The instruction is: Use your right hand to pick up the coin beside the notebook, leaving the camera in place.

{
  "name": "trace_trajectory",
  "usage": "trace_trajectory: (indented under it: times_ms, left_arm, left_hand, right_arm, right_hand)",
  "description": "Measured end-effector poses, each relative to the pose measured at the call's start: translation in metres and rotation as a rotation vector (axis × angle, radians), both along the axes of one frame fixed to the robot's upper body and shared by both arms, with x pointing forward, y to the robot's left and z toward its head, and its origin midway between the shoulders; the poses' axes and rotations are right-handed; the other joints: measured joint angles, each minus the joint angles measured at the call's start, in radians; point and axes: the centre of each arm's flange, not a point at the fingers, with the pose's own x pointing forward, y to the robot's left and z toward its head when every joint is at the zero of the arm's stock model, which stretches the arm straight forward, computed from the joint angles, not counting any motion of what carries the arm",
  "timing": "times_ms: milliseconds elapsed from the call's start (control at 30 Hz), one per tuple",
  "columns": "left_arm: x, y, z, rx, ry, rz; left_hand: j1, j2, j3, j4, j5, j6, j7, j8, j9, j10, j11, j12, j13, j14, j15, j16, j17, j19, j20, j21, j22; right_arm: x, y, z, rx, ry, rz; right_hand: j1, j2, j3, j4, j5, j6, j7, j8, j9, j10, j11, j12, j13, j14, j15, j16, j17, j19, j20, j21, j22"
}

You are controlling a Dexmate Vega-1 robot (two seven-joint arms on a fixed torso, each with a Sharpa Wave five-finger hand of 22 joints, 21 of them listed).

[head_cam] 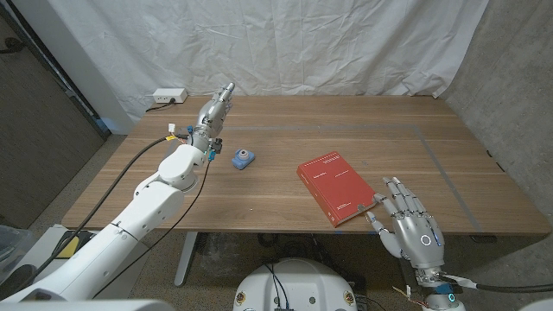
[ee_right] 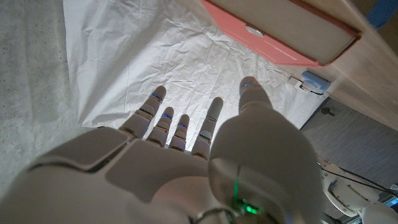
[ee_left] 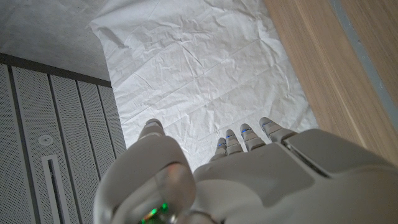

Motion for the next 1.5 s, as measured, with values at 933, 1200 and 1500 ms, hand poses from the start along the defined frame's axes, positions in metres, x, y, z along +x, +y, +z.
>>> trace_trajectory:
  times_ms: [933,1200,1500]
  left_arm:
    - [-0.008,0.001,-0.001,-0.008,-0.012,0.009]
    - [-0.010,0.001,-0.002,-0.009,-0.013,0.015]
    - [-0.010,0.001,-0.004,-0.011,-0.010,0.015]
  left_hand:
    - [0.004,0.004,0.000,0.000,-0.004,-0.004,0.004,0.000,0.000,-0.005,0.005,0.000,0.000,0.000,0.000,0.000,0.000,-0.003,0.003,0.000,0.000]
    - [0.004,0.004,-0.003,-0.003,-0.008,-0.004,0.004,0.000,0.000,-0.005,0.005,0.000,0.000,-0.002,-0.002,0.000,0.000,-0.003,0.003,0.000,0.000]
    - [0.004,0.004,-0.003,-0.003,-0.008,-0.004,0.004,0.000,0.000,-0.005,0.005,0.000,0.000,-0.002,-0.002,0.000,0.000,-0.003,0.003,0.000,0.000]
  right_arm:
    - [0.017,-0.008,-0.011,-0.046,0.067,-0.016]
    - [0.022,-0.012,-0.012,-0.068,0.088,-0.023]
    - [0.024,-0.014,-0.011,-0.090,0.108,-0.032]
  right_hand:
    - [0.005,0.005,-0.021,0.004,0.008,-0.123,0.012,-0.035,0.007,-0.030,0.009,0.004,0.018,-0.022,-0.001,0.008,0.006,-0.041,-0.027,-0.011,0.005]
    - [0.008,0.008,-0.024,0.001,0.011,-0.153,0.010,-0.038,0.012,-0.043,0.007,0.004,0.023,-0.026,-0.004,0.008,0.009,-0.046,-0.032,-0.011,0.005]
    - [0.024,0.013,-0.025,0.000,0.015,-0.153,0.010,-0.038,0.005,-0.043,0.007,0.004,0.028,-0.026,-0.004,0.011,0.009,-0.046,-0.032,-0.011,0.005]
